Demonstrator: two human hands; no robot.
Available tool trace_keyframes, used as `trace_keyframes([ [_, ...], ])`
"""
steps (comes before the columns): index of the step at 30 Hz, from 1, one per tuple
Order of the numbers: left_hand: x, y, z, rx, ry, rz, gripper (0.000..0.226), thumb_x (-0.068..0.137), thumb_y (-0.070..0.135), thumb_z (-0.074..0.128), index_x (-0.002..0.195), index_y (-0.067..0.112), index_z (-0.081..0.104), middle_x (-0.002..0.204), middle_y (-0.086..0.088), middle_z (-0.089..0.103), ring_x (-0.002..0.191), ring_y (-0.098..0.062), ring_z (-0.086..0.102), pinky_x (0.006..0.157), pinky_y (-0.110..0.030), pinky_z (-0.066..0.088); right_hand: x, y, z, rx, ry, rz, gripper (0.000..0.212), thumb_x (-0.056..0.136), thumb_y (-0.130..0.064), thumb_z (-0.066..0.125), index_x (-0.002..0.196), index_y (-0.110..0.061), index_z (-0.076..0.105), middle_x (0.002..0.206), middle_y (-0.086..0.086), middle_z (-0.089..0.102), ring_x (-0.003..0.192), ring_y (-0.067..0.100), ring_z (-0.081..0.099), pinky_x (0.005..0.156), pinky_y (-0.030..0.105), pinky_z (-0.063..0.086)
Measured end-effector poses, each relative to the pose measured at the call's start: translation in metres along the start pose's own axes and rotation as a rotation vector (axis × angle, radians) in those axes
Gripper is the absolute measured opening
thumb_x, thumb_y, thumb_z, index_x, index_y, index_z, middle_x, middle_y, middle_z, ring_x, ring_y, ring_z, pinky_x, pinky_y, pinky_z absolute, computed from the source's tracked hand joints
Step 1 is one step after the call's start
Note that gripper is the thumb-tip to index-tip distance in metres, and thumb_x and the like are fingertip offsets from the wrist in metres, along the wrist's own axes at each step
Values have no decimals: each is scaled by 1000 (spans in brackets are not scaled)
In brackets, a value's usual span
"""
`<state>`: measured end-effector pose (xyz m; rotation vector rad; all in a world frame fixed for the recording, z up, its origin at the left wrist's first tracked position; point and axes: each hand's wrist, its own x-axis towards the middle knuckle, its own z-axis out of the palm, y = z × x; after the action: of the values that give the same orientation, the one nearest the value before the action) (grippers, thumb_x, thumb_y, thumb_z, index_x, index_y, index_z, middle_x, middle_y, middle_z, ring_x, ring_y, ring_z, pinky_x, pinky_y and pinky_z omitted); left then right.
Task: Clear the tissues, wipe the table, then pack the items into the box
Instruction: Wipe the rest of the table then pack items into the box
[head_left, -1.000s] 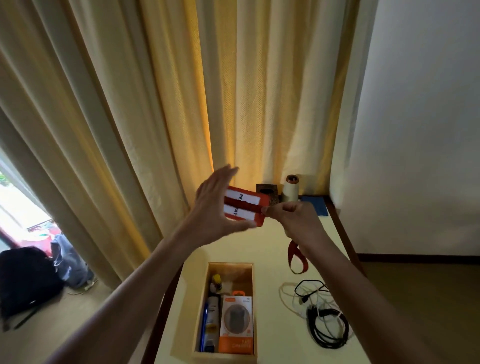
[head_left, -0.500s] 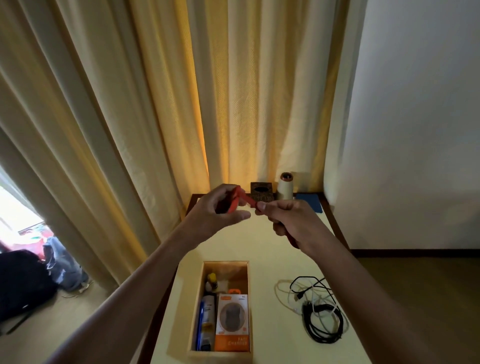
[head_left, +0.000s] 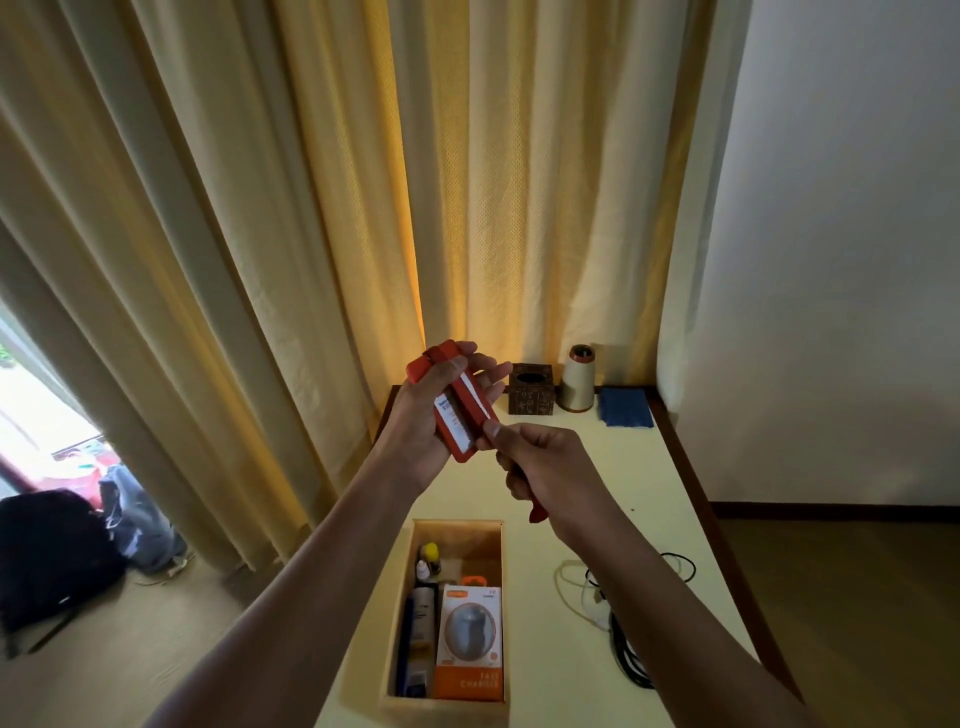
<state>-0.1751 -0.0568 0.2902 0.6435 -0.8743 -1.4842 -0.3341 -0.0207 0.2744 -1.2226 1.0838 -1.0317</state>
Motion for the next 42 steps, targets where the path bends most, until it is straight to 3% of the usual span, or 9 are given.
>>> trace_keyframes([
  [3, 2, 6, -3, 47, -34, 34, 37, 95, 20, 58, 129, 8, 58, 132, -17, 67, 130, -36, 61, 113, -50, 44, -2, 6, -3, -55, -23, -21, 25, 100, -34, 64, 100, -13, 77, 71, 0, 65, 53, 11, 52, 50, 19, 41],
  [8, 8, 27, -10, 118, -56, 89, 37, 99, 19, 51, 133, 6, 55, 142, -18, 62, 134, -35, 58, 112, -48, 46, -2, 22, -18, -83, -101, 1, 12, 102, -17, 61, 112, -15, 67, 96, 5, 77, 81, 21, 73, 72, 27, 59],
  [14, 8, 30, -20, 172, -40, 98, 40, 101, 18, 51, 139, 6, 51, 146, -17, 59, 136, -33, 57, 115, -48, 43, 3, 34, -29, -101, 175, -58, 15, 100, -18, 64, 106, -22, 77, 97, -3, 75, 97, 17, 71, 82, 31, 62],
  [18, 8, 24, -21, 214, -13, 93, 41, 100, 21, 51, 139, 6, 50, 147, -15, 59, 136, -31, 57, 115, -46, 43, 2, 24, -30, 11, 197, -117, 21, 99, -13, 64, 111, -23, 77, 102, -4, 77, 103, 17, 69, 88, 33, 58],
  [22, 9, 22, -24, 216, -4, 88, 38, 104, 20, 47, 139, 6, 50, 148, -15, 58, 137, -31, 56, 118, -50, 39, -2, 16, -31, 61, 72, -107, 20, 99, -18, 65, 115, -26, 75, 102, -7, 75, 101, 15, 64, 89, 33, 51],
  [29, 11, 31, -29, 68, 60, 70, 32, 107, 14, 45, 138, 7, 53, 143, -14, 62, 133, -29, 59, 114, -46, 42, -2, 16, -47, 296, -359, -27, 19, 98, -12, 54, 93, -14, 72, 93, 4, 60, 83, 15, 48, 78, 31, 36],
  [32, 11, 29, -28, 19, 76, 57, 34, 107, 17, 46, 139, 9, 52, 142, -12, 64, 132, -28, 61, 116, -51, 40, 3, 15, -46, 291, -325, 12, 16, 91, -23, 56, 84, -16, 68, 89, 3, 61, 87, 17, 50, 78, 32, 37],
  [36, 12, 31, -27, -29, 96, 73, 36, 106, 17, 48, 140, 8, 51, 142, -13, 63, 132, -29, 61, 117, -54, 40, 9, 25, -42, 62, -174, 12, 28, 100, -21, 57, 80, -23, 77, 91, 1, 70, 92, 21, 54, 82, 36, 39],
  [42, 8, 29, -15, -84, 61, 94, 36, 105, 16, 49, 140, 7, 50, 142, -14, 63, 132, -28, 61, 106, -40, 53, 3, 44, -37, 348, -187, 162, 25, 92, -27, 71, 106, -8, 78, 106, 9, 69, 93, 21, 53, 78, 31, 46],
])
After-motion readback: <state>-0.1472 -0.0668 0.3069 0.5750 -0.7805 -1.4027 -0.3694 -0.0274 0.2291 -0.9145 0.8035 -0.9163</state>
